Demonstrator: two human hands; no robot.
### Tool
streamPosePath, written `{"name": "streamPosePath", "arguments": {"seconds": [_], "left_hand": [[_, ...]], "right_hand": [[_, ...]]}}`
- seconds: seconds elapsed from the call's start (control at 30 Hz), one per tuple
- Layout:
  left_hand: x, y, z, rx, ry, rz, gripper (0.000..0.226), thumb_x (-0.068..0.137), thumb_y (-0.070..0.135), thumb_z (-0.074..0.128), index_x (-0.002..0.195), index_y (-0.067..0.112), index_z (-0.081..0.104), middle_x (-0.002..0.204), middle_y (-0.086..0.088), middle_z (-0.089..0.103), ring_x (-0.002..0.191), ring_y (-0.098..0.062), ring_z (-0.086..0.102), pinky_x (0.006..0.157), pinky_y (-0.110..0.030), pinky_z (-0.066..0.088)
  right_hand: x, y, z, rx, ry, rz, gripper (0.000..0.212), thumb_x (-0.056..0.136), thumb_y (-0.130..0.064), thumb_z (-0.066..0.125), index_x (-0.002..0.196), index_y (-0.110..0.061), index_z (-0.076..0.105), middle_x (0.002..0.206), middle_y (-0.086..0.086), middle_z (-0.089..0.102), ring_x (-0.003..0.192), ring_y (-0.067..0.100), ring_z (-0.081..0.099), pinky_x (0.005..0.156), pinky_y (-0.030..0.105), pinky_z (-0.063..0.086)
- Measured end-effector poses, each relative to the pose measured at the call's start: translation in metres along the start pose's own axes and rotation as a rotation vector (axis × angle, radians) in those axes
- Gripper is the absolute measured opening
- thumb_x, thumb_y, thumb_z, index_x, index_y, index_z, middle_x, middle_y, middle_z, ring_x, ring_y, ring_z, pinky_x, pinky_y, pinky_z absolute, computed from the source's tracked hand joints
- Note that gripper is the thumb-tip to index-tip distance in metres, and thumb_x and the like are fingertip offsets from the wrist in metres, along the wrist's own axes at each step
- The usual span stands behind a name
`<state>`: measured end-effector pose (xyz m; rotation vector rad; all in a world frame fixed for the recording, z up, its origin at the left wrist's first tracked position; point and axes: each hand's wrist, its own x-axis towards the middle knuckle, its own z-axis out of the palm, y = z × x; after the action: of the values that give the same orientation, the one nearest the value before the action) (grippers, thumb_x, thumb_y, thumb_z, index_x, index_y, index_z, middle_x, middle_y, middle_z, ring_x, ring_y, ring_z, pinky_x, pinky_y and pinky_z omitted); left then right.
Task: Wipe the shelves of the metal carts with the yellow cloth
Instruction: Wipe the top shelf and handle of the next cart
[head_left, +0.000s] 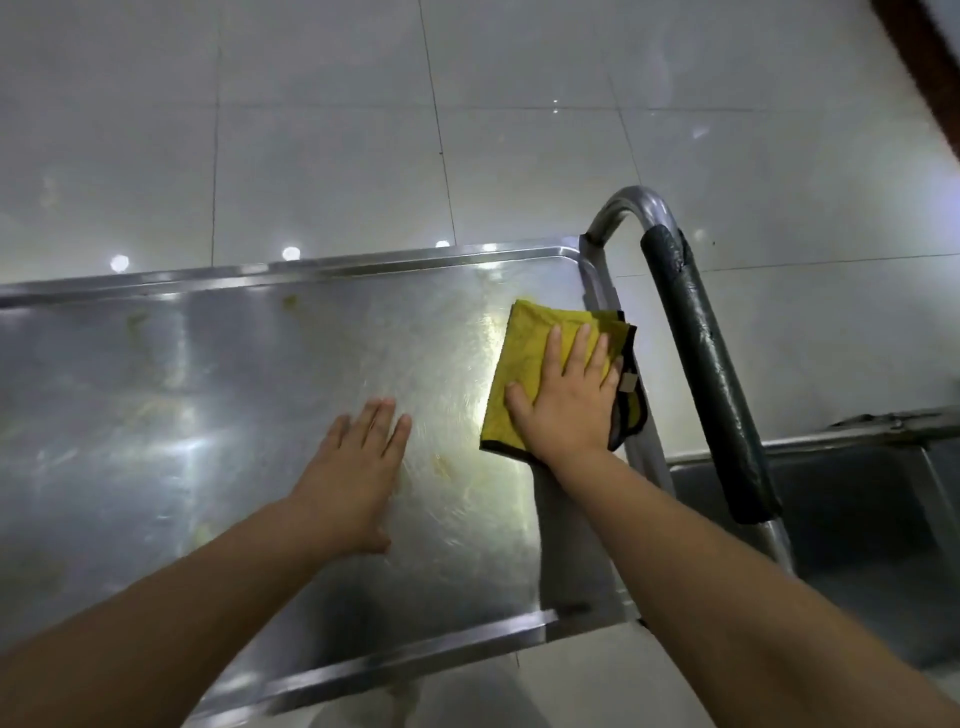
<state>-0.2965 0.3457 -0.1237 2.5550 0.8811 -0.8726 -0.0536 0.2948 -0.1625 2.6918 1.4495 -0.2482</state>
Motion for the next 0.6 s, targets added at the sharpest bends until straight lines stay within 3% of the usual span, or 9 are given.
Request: {"name": "streamPosePath", "arguments": {"seconds": [0.17,0.3,0.6], "left_hand": [[0.008,-0.001,-0.007,-0.047,-0.032,-0.024,0.125,0.078,0.055,0.066,0.130,0.014,-0.040,0.137,-0.010,-0.047,0.136,-0.029,-0.035,0.116,-0.046,-0.012],[0.011,-0.002,-0.008,-0.050,-0.028,-0.021,0.121,0.080,0.053,0.063,0.135,0.014,-0.038,0.140,-0.011,-0.045,0.134,-0.028,-0.038,0.111,-0.042,-0.021],[-0.006,-0.017,0.008,-0.038,-0.066,-0.034,0.127,0.077,0.059,0.062,0.130,0.011,-0.043,0.131,-0.011,-0.054,0.129,-0.029,-0.045,0.113,-0.044,-0.021]], "right_hand": [[0.075,-0.012,-0.013,-0.009,-0.024,-0.093,0.084,0.090,-0.063,0.027,0.154,-0.016,0.000,0.159,0.020,-0.006,0.146,0.038,-0.011,0.117,0.054,-0.003],[0.116,-0.022,-0.019,-0.047,-0.022,-0.203,0.084,0.091,-0.064,0.025,0.154,-0.018,-0.005,0.159,0.018,-0.011,0.145,0.037,-0.016,0.117,0.053,-0.006],[0.092,-0.036,-0.013,-0.143,-0.054,-0.473,0.081,0.087,-0.071,0.014,0.152,-0.029,-0.009,0.159,0.014,-0.014,0.145,0.037,-0.018,0.117,0.054,-0.008]]}}
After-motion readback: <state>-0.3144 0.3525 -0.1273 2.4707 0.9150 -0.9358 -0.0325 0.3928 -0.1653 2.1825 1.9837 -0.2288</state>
